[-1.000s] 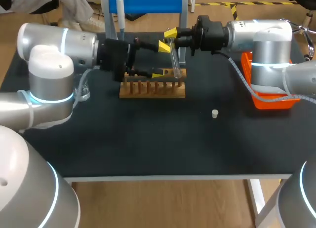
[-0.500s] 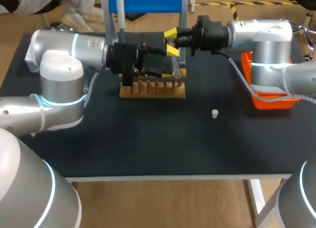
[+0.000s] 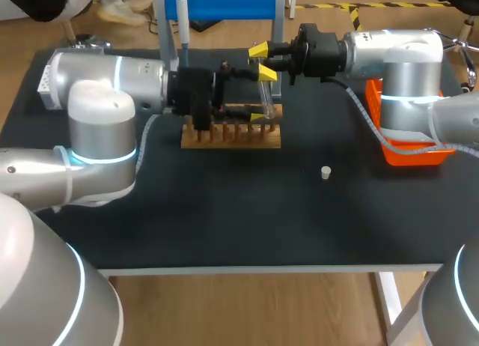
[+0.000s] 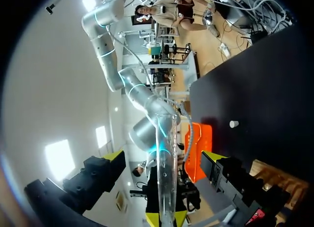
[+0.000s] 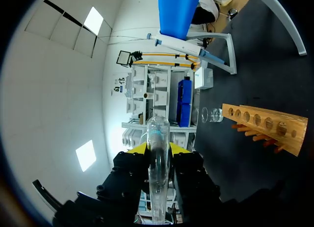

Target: Invert the test tube, pick up the pipette, mount the tip to pipette, aspirate from beaker and dispense into the tube, eject the tip, return the pipette, and cap with the stopper.

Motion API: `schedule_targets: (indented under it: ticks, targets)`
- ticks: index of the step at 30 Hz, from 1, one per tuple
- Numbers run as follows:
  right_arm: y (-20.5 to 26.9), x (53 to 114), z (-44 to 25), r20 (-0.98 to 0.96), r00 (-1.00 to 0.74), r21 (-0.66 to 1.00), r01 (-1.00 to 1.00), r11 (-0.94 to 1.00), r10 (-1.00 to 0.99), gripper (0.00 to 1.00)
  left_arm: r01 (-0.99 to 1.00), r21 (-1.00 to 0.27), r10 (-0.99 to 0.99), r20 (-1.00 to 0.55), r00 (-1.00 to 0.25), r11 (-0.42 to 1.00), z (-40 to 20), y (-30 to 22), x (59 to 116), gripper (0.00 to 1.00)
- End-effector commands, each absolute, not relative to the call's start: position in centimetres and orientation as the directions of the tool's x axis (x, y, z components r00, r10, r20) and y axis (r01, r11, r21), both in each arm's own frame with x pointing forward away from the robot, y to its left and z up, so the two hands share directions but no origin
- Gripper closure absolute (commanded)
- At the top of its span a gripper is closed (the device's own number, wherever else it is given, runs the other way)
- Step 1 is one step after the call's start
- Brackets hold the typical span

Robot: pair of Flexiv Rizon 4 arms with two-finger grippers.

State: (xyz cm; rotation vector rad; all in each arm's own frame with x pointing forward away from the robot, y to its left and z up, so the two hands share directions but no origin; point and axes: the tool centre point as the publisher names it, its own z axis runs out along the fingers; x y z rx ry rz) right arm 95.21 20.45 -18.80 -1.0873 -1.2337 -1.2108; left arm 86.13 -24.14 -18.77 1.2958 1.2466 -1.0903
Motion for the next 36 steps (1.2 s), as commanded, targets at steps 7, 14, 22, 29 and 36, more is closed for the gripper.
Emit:
schedule_targets:
  ticks: [7, 14, 22, 29, 36]
  targets:
    - [20.40, 95.25, -18.73, 0.997, -0.042, 0.046, 0.996, 0.079, -0.057, 1.00, 0.994, 0.079, 0.064, -0.995, 0.074, 0.080, -18.88, -24.23, 85.54, 0.00]
    - [20.40, 95.25, -18.73, 0.997, -0.042, 0.046, 0.996, 0.079, -0.057, 1.00, 0.991, 0.100, 0.052, -0.994, 0.096, 0.084, -18.80, -24.53, 85.64, 0.00]
    - [20.40, 95.25, -18.73, 0.997, -0.042, 0.046, 0.996, 0.079, -0.057, 1.00, 0.990, 0.108, 0.053, -0.993, 0.104, 0.085, -18.71, -24.50, 85.81, 0.00]
    - [20.40, 95.25, -18.73, 0.997, -0.042, 0.046, 0.996, 0.079, -0.057, 1.00, 0.990, 0.114, 0.059, -0.992, 0.109, 0.078, -18.68, -24.48, 85.83, 0.36]
    - [20.40, 95.25, -18.73, 0.997, -0.042, 0.046, 0.996, 0.079, -0.057, 1.00, 0.992, 0.107, 0.063, -0.993, 0.102, 0.074, -18.84, -24.28, 85.75, 0.35]
